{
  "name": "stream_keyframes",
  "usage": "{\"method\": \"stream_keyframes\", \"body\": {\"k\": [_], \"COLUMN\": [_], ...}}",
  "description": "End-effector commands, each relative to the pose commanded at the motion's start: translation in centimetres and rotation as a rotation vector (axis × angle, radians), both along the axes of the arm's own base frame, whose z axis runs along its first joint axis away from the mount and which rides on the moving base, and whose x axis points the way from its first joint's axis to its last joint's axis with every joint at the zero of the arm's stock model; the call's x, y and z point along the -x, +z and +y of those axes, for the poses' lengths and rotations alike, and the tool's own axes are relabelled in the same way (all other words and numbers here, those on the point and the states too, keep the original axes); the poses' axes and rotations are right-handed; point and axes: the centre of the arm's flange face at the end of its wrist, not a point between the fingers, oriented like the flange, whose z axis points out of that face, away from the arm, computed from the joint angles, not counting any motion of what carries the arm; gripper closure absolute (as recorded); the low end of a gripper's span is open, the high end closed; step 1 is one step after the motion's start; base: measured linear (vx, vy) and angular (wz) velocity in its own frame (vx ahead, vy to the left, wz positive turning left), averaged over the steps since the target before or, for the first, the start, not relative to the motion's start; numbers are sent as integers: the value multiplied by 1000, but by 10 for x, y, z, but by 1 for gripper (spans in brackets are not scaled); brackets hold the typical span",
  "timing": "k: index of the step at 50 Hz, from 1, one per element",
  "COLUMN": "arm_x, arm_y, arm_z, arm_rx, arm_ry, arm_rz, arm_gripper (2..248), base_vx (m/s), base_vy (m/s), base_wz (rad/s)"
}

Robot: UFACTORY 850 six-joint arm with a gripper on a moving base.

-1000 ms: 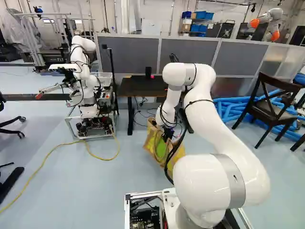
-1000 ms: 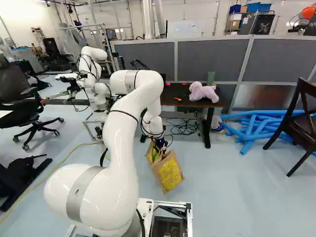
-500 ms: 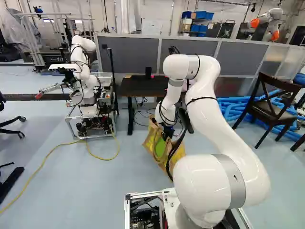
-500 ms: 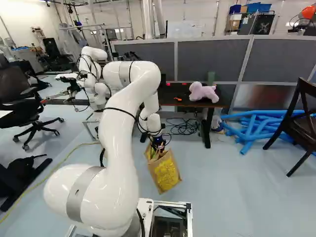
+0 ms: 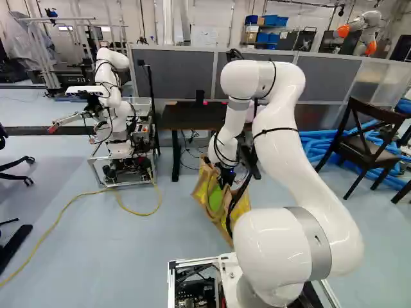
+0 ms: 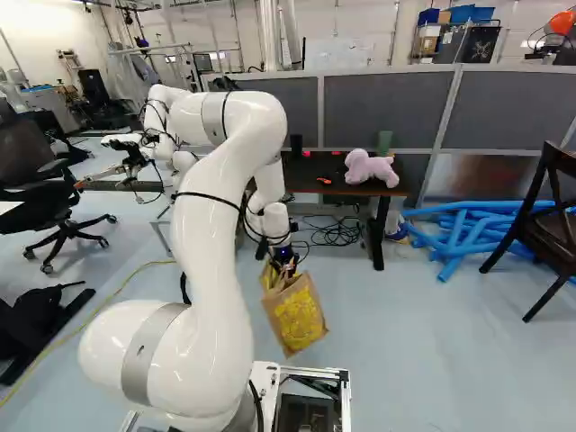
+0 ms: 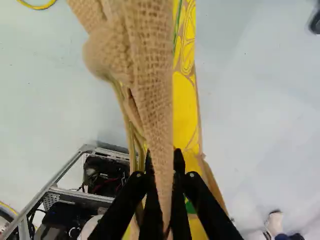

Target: Pick up the bag on the ground and place it on the table

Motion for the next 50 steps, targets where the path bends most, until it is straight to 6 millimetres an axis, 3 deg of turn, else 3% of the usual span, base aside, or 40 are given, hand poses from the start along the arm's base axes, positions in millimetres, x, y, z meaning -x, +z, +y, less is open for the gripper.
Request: {"method": "stream_keyframes", "body": {"k": [25, 50], "arm_x": [31, 39], "arm_y": [37, 76], "arm_z": [8, 9], "arm_rx": [-2, -5], "arm_ry": [-5, -49], "arm_rz": [-4, -50], "arm_gripper": [229, 229], "base_vx": [0, 0], "base_vy": [0, 0], "base_wz": [0, 0]}}
